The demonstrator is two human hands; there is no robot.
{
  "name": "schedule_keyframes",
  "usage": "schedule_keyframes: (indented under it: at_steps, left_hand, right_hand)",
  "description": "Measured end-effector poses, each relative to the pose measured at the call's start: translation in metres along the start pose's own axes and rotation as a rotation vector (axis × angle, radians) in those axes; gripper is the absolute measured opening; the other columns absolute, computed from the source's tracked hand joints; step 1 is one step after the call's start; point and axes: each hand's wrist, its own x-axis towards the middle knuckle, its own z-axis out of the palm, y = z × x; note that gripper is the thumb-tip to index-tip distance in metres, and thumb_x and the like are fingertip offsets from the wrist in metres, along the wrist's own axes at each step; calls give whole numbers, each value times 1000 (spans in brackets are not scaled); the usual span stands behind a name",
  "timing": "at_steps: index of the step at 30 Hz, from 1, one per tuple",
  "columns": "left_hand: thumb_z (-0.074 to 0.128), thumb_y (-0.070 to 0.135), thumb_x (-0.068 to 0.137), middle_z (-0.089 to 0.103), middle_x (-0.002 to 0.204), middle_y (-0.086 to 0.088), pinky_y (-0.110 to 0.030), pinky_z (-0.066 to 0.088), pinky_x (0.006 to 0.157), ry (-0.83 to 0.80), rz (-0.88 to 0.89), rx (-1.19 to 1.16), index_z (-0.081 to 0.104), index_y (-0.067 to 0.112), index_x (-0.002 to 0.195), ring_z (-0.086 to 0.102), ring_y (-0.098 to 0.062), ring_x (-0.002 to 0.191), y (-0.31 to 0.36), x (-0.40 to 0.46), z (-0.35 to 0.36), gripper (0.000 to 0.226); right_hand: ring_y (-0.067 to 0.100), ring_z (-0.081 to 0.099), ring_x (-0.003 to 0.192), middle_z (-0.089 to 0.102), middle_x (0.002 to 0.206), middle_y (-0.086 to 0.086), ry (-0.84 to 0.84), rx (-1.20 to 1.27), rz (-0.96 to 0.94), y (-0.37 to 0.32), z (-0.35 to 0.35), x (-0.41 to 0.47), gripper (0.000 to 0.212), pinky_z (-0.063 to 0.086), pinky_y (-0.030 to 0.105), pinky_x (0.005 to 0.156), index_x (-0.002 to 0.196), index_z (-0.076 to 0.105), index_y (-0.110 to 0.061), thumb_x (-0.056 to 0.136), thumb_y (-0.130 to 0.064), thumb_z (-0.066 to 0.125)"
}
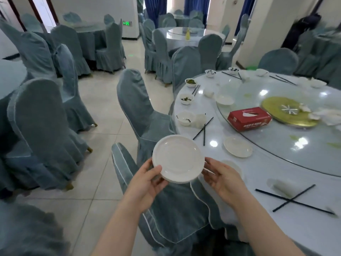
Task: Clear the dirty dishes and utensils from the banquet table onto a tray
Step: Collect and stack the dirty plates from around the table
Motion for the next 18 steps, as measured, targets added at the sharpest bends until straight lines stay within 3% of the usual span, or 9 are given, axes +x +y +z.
schedule_keyframes:
  at_steps: [4,7,10,13,18]
  left_hand:
    - [56,5,90,74,94,-2,-25,57,58,-3,-21,-36,61,19,119,69,-12,71,5,31,6,33]
    - [55,6,91,74,94,-1,-24,57,58,31,-30,-66,61,20,120,68,-12,75,5,57,13,33]
    - [55,8,89,74,97,0,-24,57,59,58,-19,-64,60,21,120,70,-11,76,4,79,23,34]
    - [53,9,91,74,102,0,-24,57,59,99,10,-52,60,22,120,71,-11,77,2,98,30,33]
    - [59,14,83,70,117,-1,-24,58,64,181,42,-57,59,25,126,72,-13,86,-8,122,39,44]
  right_hand:
    - [24,67,86,74,93,9,196,-1,-19,-15,-44,31,16,53,33,79,102,68,-5,88,-14,66]
    - [21,67,82,75,84,5,338,-3,-10,-25,-86,64,12,51,30,72,99,67,-7,88,-7,64]
    - [20,67,77,72,83,6,550,-242,-46,-29,-133,109,15,52,28,70,102,68,-5,87,-6,66]
    - [24,66,73,69,79,10,666,-393,-14,-27,-171,152,23,55,37,78,106,66,1,86,-10,67]
    - [21,69,58,72,72,10,693,-445,72,-34,-200,219,24,53,28,58,88,65,-2,86,-26,68]
